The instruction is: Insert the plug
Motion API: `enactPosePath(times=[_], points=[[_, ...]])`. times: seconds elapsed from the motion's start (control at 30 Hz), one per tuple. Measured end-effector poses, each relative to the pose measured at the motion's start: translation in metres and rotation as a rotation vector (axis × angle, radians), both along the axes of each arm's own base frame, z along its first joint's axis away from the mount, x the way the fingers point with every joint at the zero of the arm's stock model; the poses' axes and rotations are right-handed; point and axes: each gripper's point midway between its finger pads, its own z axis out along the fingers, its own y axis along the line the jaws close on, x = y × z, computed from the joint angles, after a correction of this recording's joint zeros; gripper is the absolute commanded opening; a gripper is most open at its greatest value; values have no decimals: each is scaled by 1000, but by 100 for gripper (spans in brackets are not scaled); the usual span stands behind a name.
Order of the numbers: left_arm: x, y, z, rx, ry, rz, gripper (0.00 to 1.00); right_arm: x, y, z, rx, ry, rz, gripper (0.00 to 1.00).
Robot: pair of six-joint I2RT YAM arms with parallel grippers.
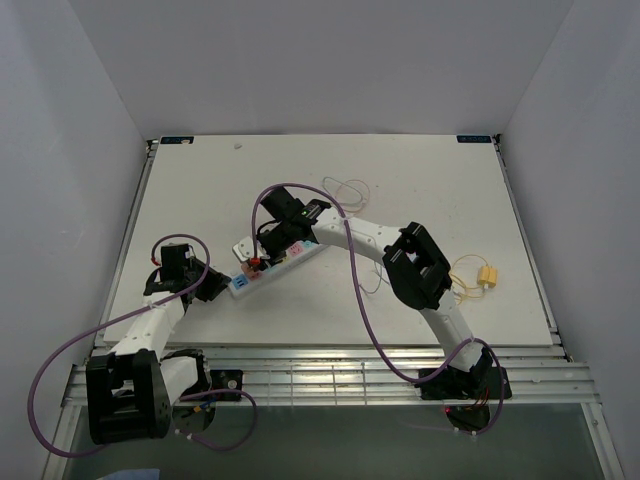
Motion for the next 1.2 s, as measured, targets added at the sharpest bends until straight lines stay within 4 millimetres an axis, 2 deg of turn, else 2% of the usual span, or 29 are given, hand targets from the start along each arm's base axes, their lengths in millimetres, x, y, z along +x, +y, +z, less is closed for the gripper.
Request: enactPosePath(times=[0.73,1.2], points=[[2,-1,0,-8,2,-6,33,15,-7,-4,-5,101,-77,8],[3,-1,0,-6,-2,-5,33,11,1,-6,-7,89,-100,8]])
